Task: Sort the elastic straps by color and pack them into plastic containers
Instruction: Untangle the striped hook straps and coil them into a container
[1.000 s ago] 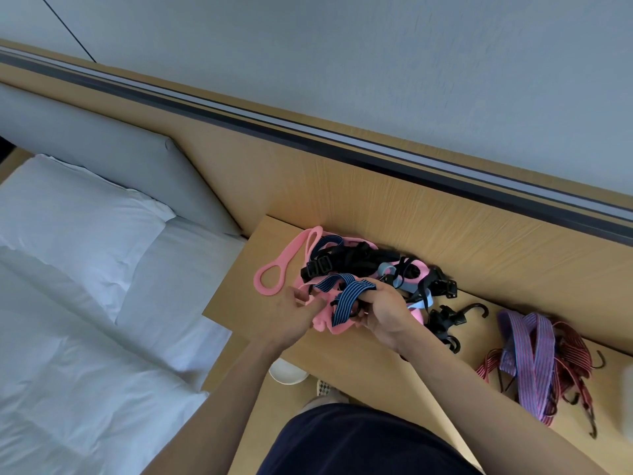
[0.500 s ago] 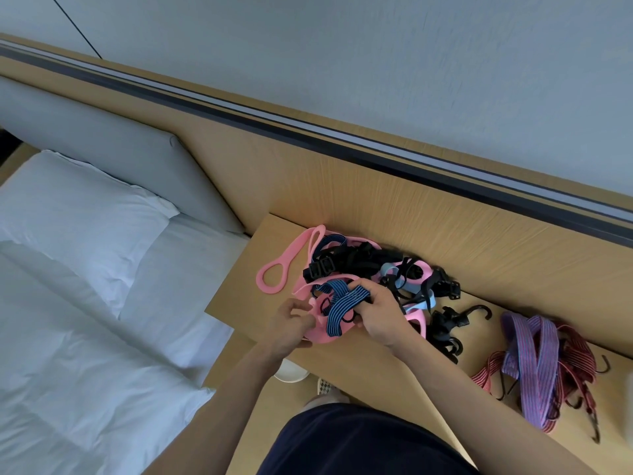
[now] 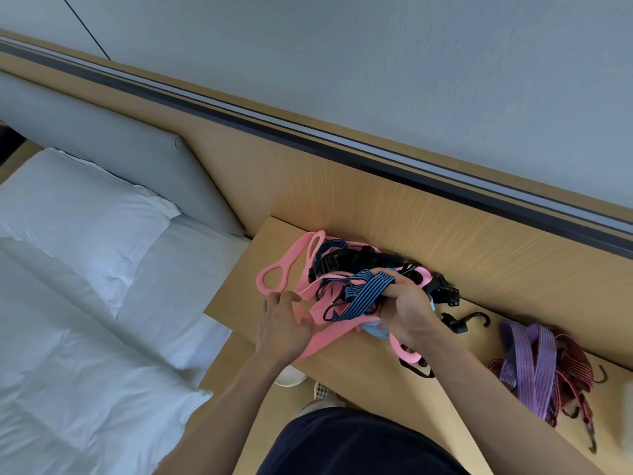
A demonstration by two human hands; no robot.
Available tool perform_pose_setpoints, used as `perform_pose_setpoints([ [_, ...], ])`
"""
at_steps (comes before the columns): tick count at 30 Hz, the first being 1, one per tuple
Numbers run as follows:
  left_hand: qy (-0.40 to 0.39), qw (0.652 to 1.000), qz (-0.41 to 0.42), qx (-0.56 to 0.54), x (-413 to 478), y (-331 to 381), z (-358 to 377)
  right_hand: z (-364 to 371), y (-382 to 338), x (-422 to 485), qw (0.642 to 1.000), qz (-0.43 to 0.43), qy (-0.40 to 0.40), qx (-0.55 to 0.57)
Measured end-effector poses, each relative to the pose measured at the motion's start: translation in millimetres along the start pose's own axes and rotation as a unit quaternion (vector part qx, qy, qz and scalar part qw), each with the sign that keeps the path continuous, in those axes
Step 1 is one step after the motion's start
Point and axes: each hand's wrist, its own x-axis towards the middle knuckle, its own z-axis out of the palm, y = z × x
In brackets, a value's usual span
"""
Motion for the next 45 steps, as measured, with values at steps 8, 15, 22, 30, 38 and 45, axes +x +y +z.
perform_pose_setpoints([
  [8,-0.086,0.993,0.076,-0.019,21.5,18.9,9.9,4.1,-36.1,-6.9,0.997,-0.053,-0.044,0.032],
  [15,-0.080,0.992,0.047,-0.085,30.2,28.8,13.5,4.3,-59.2,-18.3,0.995,-0.089,-0.046,0.029],
  [22,-0.081,0.961,-0.041,-0.261,44.6,42.6,16.9,18.9,-83.4,-42.0,0.985,-0.124,-0.103,0.055],
  [30,-0.072,0.943,-0.074,-0.316,57.2,43.7,18.6,26.1,-114.9,-69.7,0.971,-0.169,-0.163,0.044],
  [38,-0.036,0.976,0.032,-0.211,41.4,52.2,18.4,23.4,-138.8,-85.4,0.941,-0.227,-0.233,0.090],
  [45,-0.045,0.974,0.113,-0.192,47.1,62.0,13.9,20.3,-143.4,-88.4,0.951,-0.250,-0.149,0.106],
])
